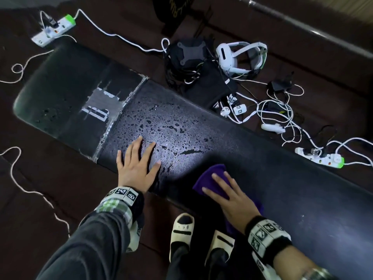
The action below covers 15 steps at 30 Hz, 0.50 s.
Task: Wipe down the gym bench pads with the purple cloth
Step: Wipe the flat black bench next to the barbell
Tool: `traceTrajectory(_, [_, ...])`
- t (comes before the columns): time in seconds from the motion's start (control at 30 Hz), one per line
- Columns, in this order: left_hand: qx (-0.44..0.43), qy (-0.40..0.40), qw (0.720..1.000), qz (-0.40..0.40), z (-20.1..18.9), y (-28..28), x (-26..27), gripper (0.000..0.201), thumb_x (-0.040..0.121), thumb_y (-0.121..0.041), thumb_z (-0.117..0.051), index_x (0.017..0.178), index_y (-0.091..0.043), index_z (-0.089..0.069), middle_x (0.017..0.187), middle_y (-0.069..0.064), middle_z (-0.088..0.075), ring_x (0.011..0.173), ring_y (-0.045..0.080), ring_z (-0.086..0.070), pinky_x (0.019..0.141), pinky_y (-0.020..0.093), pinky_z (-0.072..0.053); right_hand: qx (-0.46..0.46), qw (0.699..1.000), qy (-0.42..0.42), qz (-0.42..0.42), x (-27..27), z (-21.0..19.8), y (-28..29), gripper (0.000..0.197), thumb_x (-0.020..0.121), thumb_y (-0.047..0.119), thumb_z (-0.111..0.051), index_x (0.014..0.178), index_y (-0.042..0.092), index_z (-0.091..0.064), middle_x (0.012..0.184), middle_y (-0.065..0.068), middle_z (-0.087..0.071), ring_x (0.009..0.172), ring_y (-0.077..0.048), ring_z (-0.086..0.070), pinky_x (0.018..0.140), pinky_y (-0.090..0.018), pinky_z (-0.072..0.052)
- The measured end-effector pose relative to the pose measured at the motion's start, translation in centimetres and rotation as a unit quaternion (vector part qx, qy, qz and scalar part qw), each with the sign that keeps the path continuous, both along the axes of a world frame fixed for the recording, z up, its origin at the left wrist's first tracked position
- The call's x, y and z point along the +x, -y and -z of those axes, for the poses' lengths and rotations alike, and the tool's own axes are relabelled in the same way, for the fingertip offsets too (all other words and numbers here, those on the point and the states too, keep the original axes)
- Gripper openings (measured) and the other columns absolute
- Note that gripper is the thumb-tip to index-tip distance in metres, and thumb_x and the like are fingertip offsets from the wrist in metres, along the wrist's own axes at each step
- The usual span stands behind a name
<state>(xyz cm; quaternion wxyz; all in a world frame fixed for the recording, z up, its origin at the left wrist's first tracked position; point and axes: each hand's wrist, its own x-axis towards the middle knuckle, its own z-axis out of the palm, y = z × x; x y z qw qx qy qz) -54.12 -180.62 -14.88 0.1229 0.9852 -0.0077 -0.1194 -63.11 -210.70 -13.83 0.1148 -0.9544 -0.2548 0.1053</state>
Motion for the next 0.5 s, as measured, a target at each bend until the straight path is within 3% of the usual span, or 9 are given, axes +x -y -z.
traceTrajectory(0.1, [0.005, -0.011, 1.0, -0.019, -0.2, -0.1, 1.4, 0.069, 0.086, -0.069, -0.019, 0.15, -0.045, -0.012, 0.162, -0.003, 0.007, 0.147, 0.014, 0.01, 0.112, 0.044, 0.02, 0.064, 0.996, -0.013, 0.064, 2.9, -0.4, -0.6, 0.081, 0.081, 0.009, -0.048, 0.146, 0.041, -0.013, 0.15, -0.006, -0.025, 0.137, -0.034, -0.023, 0.106, -0.046, -0.03])
traceTrajectory(0.17, [0.007, -0.038, 0.999, -0.029, -0.1, -0.2, 2.0, 0.071, 0.083, -0.074, -0.01, 0.147, -0.049, 0.004, 0.156, -0.009, 0.024, 0.142, 0.008, 0.029, 0.107, 0.04, 0.031, 0.074, 0.995, -0.018, 0.068, 3.6, -0.1, -0.8, 0.074, 0.086, 0.015, -0.048, 0.146, 0.04, -0.013, 0.151, -0.003, -0.025, 0.138, -0.033, -0.022, 0.108, -0.045, -0.027])
traceTrajectory(0.33, [-0.006, -0.112, 0.993, -0.036, -0.3, -0.1, 2.4, 0.071, 0.076, -0.08, 0.0, 0.139, -0.055, 0.02, 0.147, -0.015, 0.041, 0.136, 0.008, 0.039, 0.105, 0.044, 0.031, 0.009, 0.999, -0.008, 0.034, 0.2, 0.1, 0.4, 0.05, 0.098, 0.028, -0.026, 0.147, 0.035, -0.02, 0.154, 0.0, -0.021, 0.14, -0.034, -0.021, 0.112, -0.045, -0.023])
traceTrajectory(0.43, [-0.006, -0.148, 0.988, -0.033, -0.7, -0.1, 3.0, 0.07, 0.072, -0.082, 0.004, 0.134, -0.058, 0.027, 0.139, -0.017, 0.05, 0.131, 0.007, 0.045, 0.105, 0.047, 0.029, -0.025, 0.999, 0.007, -0.028, -1.9, -0.1, 0.4, 0.07, 0.081, 0.019, -0.042, 0.146, 0.036, -0.024, 0.154, -0.002, -0.021, 0.139, -0.036, -0.022, 0.111, -0.046, -0.023])
traceTrajectory(0.5, [-0.008, -0.159, 0.987, -0.031, -1.0, 0.0, 3.1, 0.072, 0.071, -0.083, 0.005, 0.134, -0.057, 0.027, 0.138, -0.017, 0.051, 0.129, 0.006, 0.047, 0.101, 0.044, 0.034, -0.047, 0.997, 0.007, -0.06, -1.4, -0.2, -0.3, 0.077, 0.073, 0.019, -0.044, 0.144, 0.039, -0.027, 0.154, -0.002, -0.022, 0.137, -0.037, -0.025, 0.11, -0.048, -0.029])
